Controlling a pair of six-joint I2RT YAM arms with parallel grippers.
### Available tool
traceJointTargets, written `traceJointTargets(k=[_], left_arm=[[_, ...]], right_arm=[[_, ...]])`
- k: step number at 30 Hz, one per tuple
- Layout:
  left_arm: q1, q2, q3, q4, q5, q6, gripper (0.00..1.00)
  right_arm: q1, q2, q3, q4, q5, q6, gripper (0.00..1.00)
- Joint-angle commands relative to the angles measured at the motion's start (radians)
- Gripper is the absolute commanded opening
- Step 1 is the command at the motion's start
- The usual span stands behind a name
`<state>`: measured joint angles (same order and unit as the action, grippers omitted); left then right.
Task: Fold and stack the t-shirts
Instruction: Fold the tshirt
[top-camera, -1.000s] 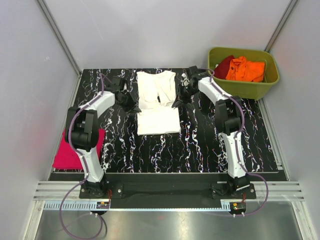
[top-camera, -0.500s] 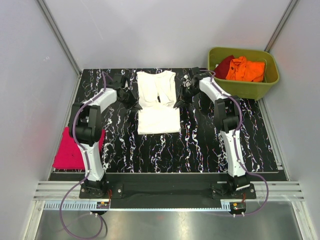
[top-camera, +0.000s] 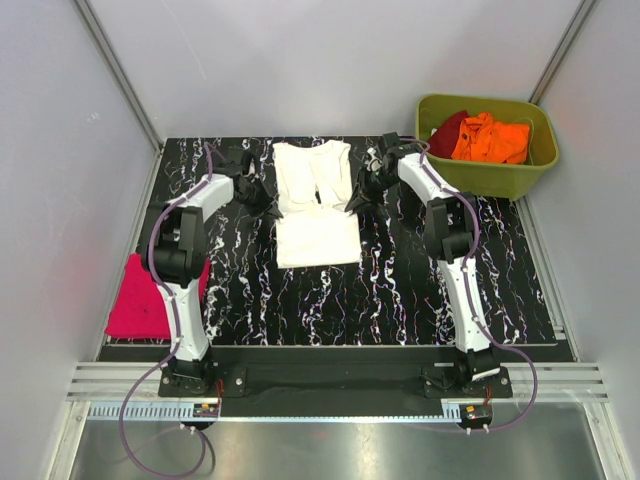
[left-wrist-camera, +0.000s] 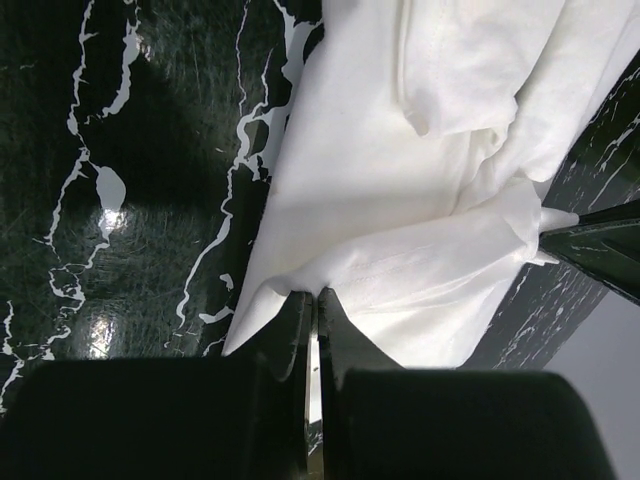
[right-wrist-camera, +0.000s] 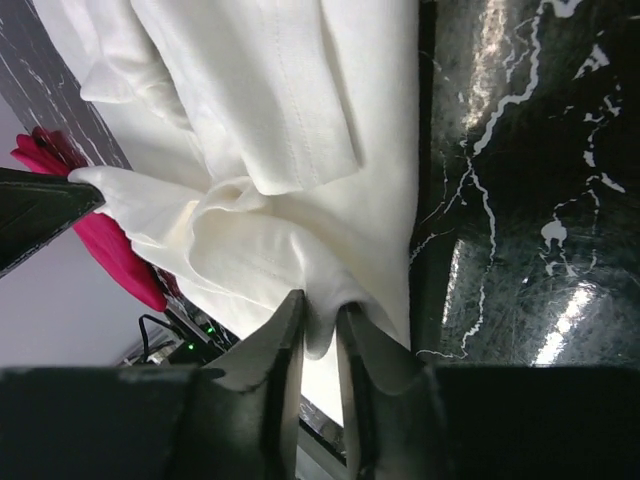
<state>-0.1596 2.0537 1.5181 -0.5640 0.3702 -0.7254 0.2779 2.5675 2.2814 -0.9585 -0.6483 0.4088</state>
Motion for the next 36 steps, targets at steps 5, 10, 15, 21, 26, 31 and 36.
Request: traceJointTargets(k=[5,10,15,21,26,31,36], left_arm=[[-0.001,-0.042,0.150,0.000,-0.146,0.134,0.37],[-0.020,-0.110,0.217,-0.060,-0.206,0.211,0.38],[-0.093,-0.248,-0.033,0.097,-0.024,0.193,0.37],[-0.129,-0.225,-0.208,0.329,0.102,0.104,0.24],[-0.126,-0.129,-0.207,0.478,0.159,0.075,0.15],[-0.103,-0.043,-0.193,0.585,0.179,0.031,0.12],[-0.083,0.049,-0.159,0.619,0.185,0.029,0.09]], right_arm=[[-0.043,0.042,0.141,-0.016,-0.017,0.028,0.45],[-0.072,0.025,0.231,-0.086,-0.001,0.007,0.53],[-0.062,-0.194,-0.104,0.040,0.036,-0.033,0.75],[-0.011,-0.309,-0.361,0.288,0.009,0.038,0.53],[0.015,-0.304,-0.468,0.524,-0.066,0.181,0.19],[0.037,-0.202,-0.453,0.665,-0.114,0.226,0.00],[0.030,-0.144,-0.459,0.825,-0.119,0.283,0.00]])
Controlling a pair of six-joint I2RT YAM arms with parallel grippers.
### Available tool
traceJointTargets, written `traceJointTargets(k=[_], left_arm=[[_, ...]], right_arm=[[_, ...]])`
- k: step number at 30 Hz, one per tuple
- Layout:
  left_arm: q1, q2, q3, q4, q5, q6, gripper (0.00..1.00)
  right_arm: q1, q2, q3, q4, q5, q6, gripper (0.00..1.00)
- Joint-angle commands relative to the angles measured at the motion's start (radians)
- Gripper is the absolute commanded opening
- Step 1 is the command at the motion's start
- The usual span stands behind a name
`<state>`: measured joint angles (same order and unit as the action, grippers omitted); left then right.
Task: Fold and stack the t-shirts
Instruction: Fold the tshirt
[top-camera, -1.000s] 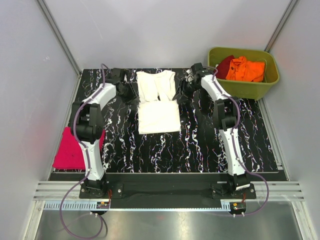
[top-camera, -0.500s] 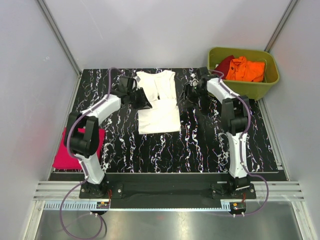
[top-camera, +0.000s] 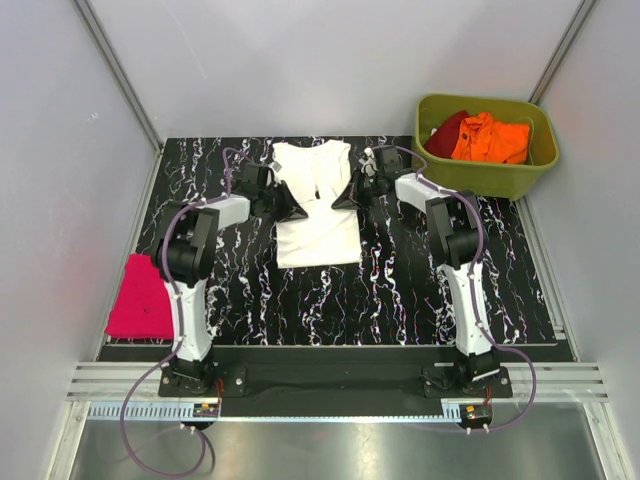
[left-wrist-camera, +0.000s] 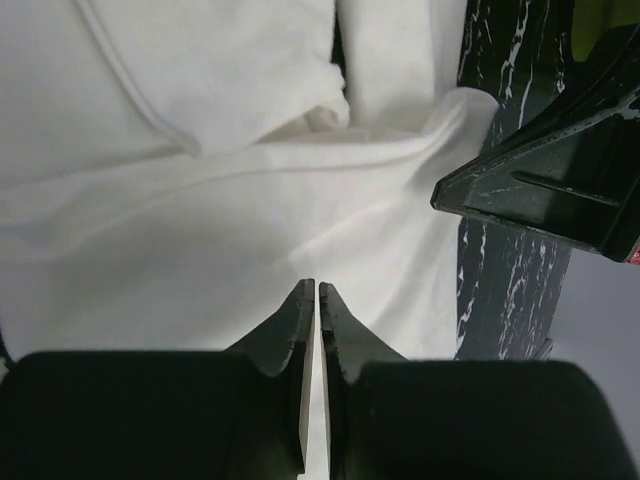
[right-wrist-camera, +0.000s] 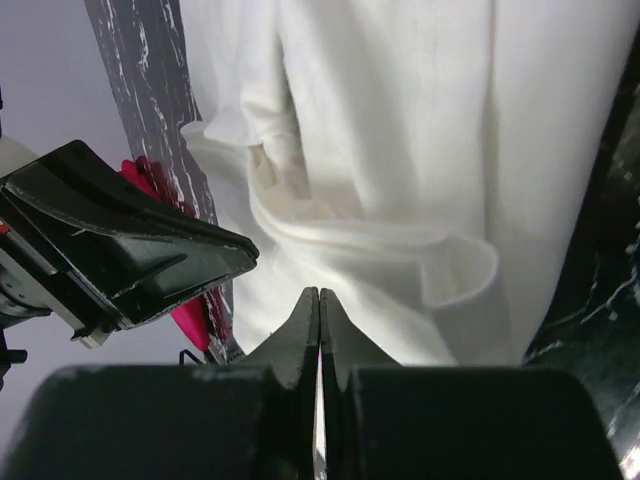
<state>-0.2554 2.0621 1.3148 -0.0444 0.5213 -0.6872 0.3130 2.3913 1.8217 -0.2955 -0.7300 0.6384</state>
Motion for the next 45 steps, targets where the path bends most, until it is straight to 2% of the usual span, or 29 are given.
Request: traceJointTargets(k=[1,5,9,12,13,15,18,22,23,26,33,37,45], left_arm=[[0.022,0.068,0.053,0.103,0.032,-0.003,0.09],[0.038,0.116,0.132,0.010,0.000,0.075,0.08],[0.038,0.104,0.221,-0.156,-0.043,0.173,0.09],[0.031,0.018,0.233,-0.216,-0.043,0.212,0.17],[0.030,-0.006,0.227,-0.228,-0.035,0.210,0.25],[0.021,-0.081,0.204,-0.247,-0.017,0.200,0.27],[0.002,-0.182,0.082,-0.215,0.025,0.140,0.27],[-0.024,-0.270,-0.101,-0.120,0.077,0.078,0.18],[-0.028,-0.275,-0.127,-0.118,0.082,0.080,0.12],[-0.031,-0.301,-0.233,-0.066,0.100,0.051,0.07],[-0.027,-0.277,-0.311,-0.063,0.108,0.061,0.04],[-0.021,-0.232,-0.345,-0.075,0.071,0.064,0.00],[0.001,-0.204,-0.433,-0.064,0.029,0.087,0.00]], right_arm=[[-0.008,0.049,-0.001,0.177,-0.034,0.058,0.00],[-0.049,0.101,0.045,0.181,-0.023,0.073,0.00],[-0.072,0.129,0.125,0.058,-0.026,0.024,0.01],[-0.074,0.097,0.189,-0.077,-0.014,-0.066,0.05],[-0.072,0.066,0.206,-0.106,-0.008,-0.089,0.05],[-0.072,0.028,0.211,-0.171,-0.002,-0.105,0.08],[-0.057,-0.058,0.203,-0.266,0.000,-0.141,0.14],[-0.026,-0.107,0.147,-0.386,-0.075,-0.206,0.13],[-0.016,-0.121,0.118,-0.377,-0.097,-0.215,0.13],[0.032,-0.161,0.018,-0.350,-0.147,-0.239,0.06],[0.084,-0.175,-0.154,-0.274,-0.232,-0.241,0.00],[0.068,-0.162,-0.240,-0.258,-0.215,-0.278,0.00],[-0.038,-0.184,-0.397,-0.208,-0.189,-0.316,0.00]])
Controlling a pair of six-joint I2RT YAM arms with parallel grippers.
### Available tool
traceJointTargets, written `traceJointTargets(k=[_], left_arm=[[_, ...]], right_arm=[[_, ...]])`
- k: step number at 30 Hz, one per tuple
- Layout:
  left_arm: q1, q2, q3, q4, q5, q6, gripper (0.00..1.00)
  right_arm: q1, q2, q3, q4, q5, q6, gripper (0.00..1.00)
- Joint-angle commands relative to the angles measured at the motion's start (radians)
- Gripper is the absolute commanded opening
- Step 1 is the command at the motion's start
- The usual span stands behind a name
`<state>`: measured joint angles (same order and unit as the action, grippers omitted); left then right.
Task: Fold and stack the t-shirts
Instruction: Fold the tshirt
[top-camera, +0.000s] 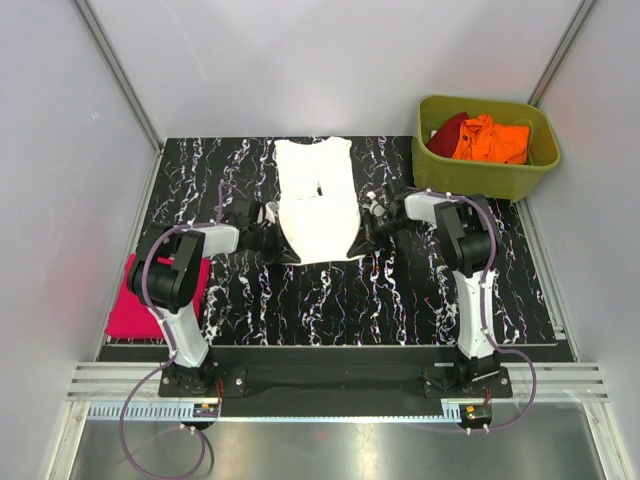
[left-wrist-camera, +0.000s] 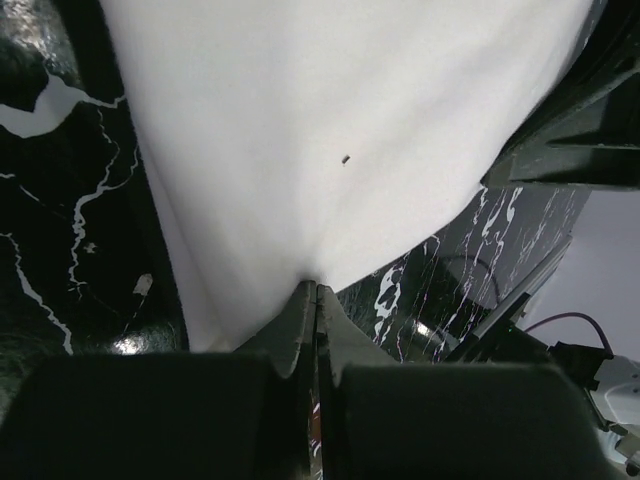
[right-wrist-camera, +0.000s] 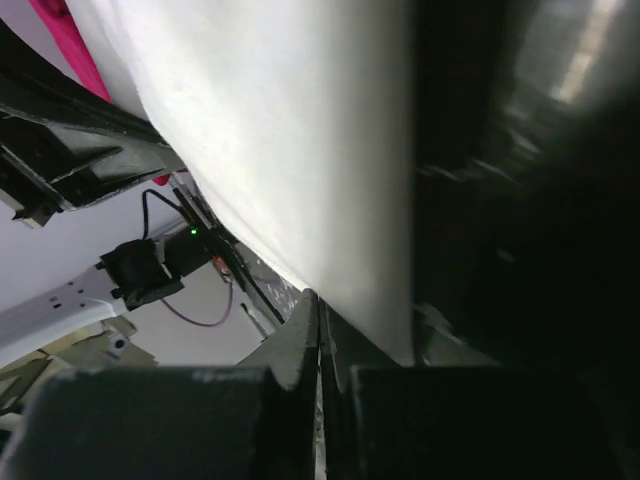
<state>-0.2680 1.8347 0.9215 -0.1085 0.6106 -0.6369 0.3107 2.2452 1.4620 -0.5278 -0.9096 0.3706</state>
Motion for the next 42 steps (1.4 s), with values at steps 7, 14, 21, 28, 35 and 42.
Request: traceJointTargets(k=[7,14,21,28,35,42], left_arm=[[0.013,-0.061,-0.009,-0.077,-0.026,0.083,0.02],[0.007,-0.180,0.074,-0.112,0.018,0.028,0.12],[0.029,-0.020,0.085,-0.056,-0.031,-0.004,0.07],[0.033,0.017,-0.002,-0.048,-0.097,0.002,0.05],[0.010,-0.089,-0.194,-0.069,-0.124,0.000,0.06],[-0.056,-0.316,-0.360,-0.105,-0.115,-0.066,0.09]], right_arm=[[-0.058,-0.100,-0.052,-0.095,0.048,-0.107,0.00],[-0.036,-0.188,-0.009,-0.046,0.003,0.004,0.00],[-0.022,-0.030,0.101,-0.005,0.014,0.033,0.00],[-0.035,-0.047,-0.057,0.032,0.092,-0.005,0.01],[-0.036,-0.177,-0.404,0.196,0.110,0.083,0.01],[-0.035,-0.363,-0.560,0.169,0.170,0.061,0.05]])
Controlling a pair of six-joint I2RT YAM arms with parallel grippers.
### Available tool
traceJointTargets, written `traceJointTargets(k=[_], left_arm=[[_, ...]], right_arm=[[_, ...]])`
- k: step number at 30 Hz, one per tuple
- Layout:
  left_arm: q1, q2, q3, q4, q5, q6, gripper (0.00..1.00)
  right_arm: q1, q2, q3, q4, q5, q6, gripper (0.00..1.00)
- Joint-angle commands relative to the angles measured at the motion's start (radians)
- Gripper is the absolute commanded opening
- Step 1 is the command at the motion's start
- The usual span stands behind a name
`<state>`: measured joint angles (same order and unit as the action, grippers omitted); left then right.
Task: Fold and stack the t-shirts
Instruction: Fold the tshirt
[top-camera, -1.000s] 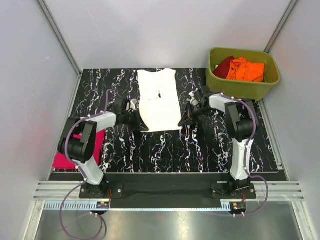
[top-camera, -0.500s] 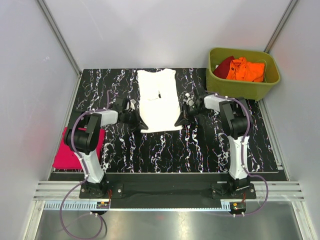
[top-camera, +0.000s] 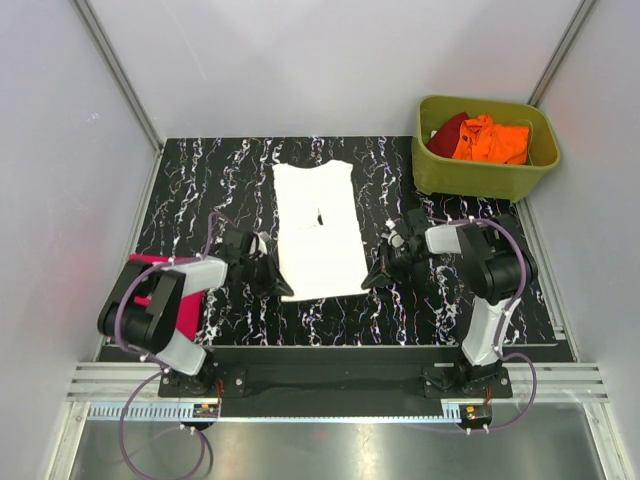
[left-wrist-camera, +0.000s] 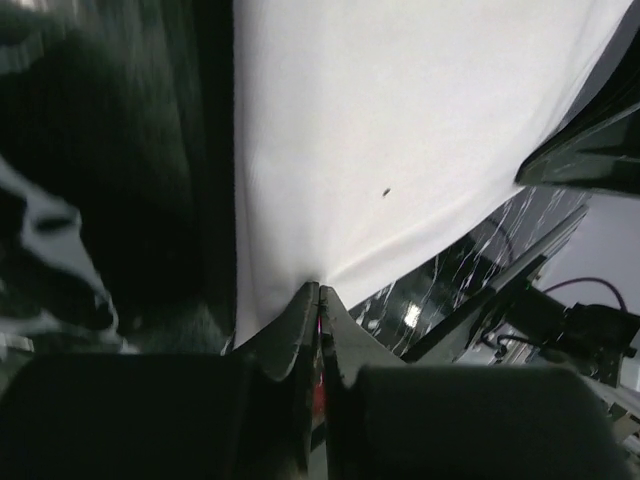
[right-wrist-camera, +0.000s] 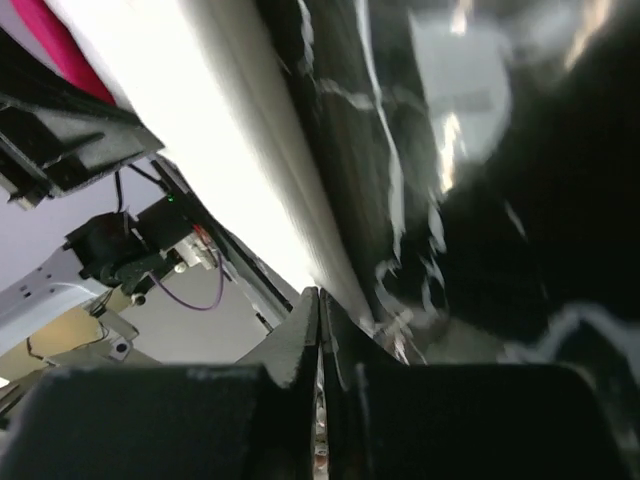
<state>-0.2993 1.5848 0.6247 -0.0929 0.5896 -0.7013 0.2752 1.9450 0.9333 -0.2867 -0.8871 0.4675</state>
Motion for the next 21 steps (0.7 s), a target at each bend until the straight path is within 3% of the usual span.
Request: traceJointTargets(k=[1,3,8,10,11,16,17,18,19,21], left_arm=[[-0.050,-0.125,-0.059,-0.158,-0.097,-0.004,0.10],[-0.073,-0.214,-0.045,-0.233,-0.118,-0.007,0.14],[-0.112,-0.388,0.064,-0.384,-0.203,0.051,0.45],[-0.112,-0.442,0.117,-0.445,-0.249,0.088,0.53],[-0.112,-0.454,0.133,-0.464,-0.267,0.092,0.60],[-0.112,-0.497,0.179,-0.534,-0.346,0.108,0.76],[-0.112,-0.502,0.176,-0.542,-0.356,0.105,0.77],[-0.112,-0.508,0.165,-0.560,-0.369,0.099,0.75],[-0.112,-0.510,0.156,-0.568,-0.376,0.086,0.72],[-0.112,-0.517,0.114,-0.565,-0.366,0.068,0.62]], right_arm=[[0.001,-0.087,-0.024,-0.104,0.166,-0.050,0.06],[0.004,-0.171,0.007,-0.193,0.212,-0.081,0.14],[0.044,-0.383,0.125,-0.354,0.376,-0.119,0.35],[0.083,-0.467,0.157,-0.420,0.479,-0.128,0.65],[0.091,-0.494,0.176,-0.433,0.561,-0.141,0.99],[0.087,-0.592,0.153,-0.466,0.790,-0.023,1.00],[0.064,-0.595,0.139,-0.470,0.751,-0.010,1.00],[0.052,-0.594,0.128,-0.438,0.699,-0.026,0.99],[0.048,-0.584,0.110,-0.421,0.659,-0.039,0.90],[0.048,-0.561,0.104,-0.410,0.610,-0.027,0.84]])
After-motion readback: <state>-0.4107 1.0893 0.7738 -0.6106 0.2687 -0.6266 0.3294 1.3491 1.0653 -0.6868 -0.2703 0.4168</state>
